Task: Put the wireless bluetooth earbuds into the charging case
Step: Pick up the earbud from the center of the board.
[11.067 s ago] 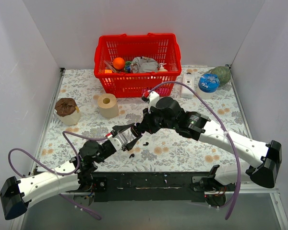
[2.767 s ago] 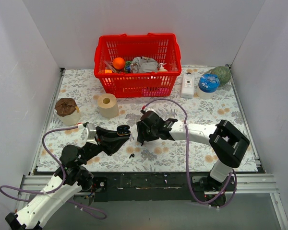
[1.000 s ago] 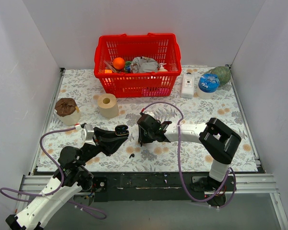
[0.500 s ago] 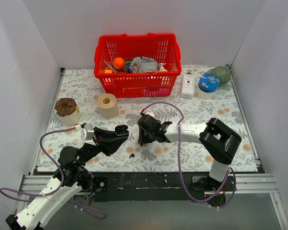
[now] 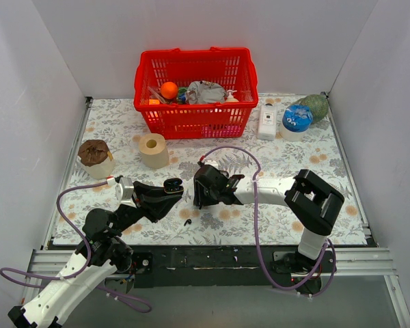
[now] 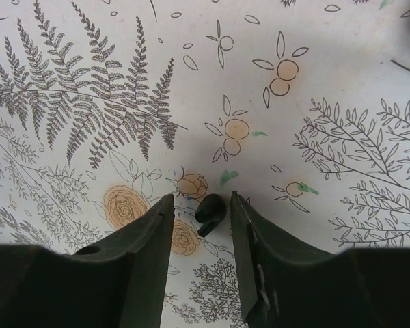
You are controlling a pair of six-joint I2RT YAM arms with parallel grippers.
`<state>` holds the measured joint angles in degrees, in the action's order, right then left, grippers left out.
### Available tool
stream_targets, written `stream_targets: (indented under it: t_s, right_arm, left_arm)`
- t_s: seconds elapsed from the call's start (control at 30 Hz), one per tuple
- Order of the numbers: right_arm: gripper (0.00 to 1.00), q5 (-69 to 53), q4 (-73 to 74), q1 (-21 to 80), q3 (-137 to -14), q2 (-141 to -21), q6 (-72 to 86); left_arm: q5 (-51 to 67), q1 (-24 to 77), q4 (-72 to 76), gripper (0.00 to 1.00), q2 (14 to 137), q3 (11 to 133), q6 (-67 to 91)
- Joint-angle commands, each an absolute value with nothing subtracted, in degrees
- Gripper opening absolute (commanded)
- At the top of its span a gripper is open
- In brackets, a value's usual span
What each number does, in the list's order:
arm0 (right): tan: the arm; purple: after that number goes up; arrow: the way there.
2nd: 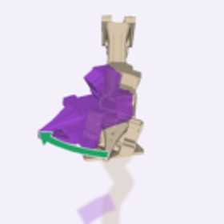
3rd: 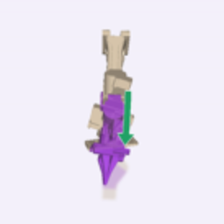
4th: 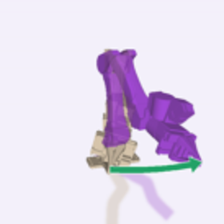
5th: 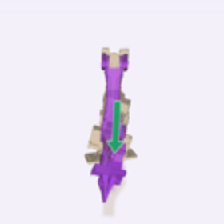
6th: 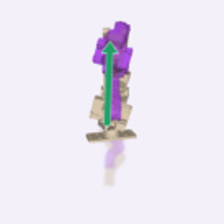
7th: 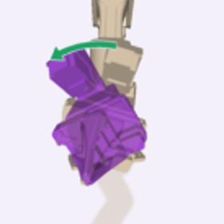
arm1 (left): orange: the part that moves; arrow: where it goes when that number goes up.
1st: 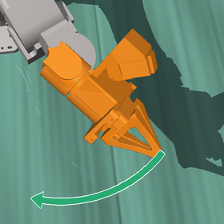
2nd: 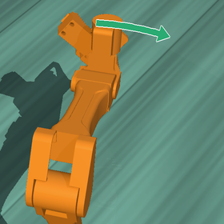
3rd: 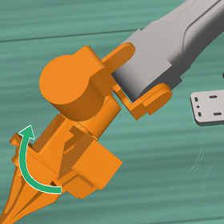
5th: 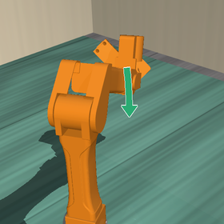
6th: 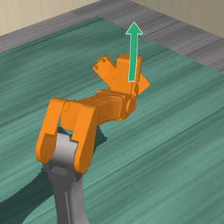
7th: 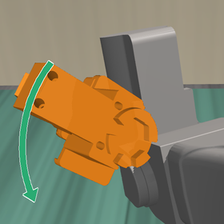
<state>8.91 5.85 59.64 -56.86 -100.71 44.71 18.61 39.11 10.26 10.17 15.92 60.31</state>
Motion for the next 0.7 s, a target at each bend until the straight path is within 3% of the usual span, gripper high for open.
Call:
stream_targets:
  t_s: [0.0,0.43,0.67]
  right_arm:
    - [0.47,10.02,15.56,60.47,-55.28,-103.27,43.33]
    - [0.4,9.84,16.35,61.87,-54.84,-105.03,44.12]
    - [0.29,9.84,16.52,62.31,-54.67,-105.38,44.21]
  left_arm:
    - [18.46,39.2,9.93,0.0,10.46,18.19,60.29]
    - [18.72,39.2,9.76,0.0,10.11,18.28,60.38]
    - [18.9,39.2,9.41,0.0,9.76,18.37,60.38]
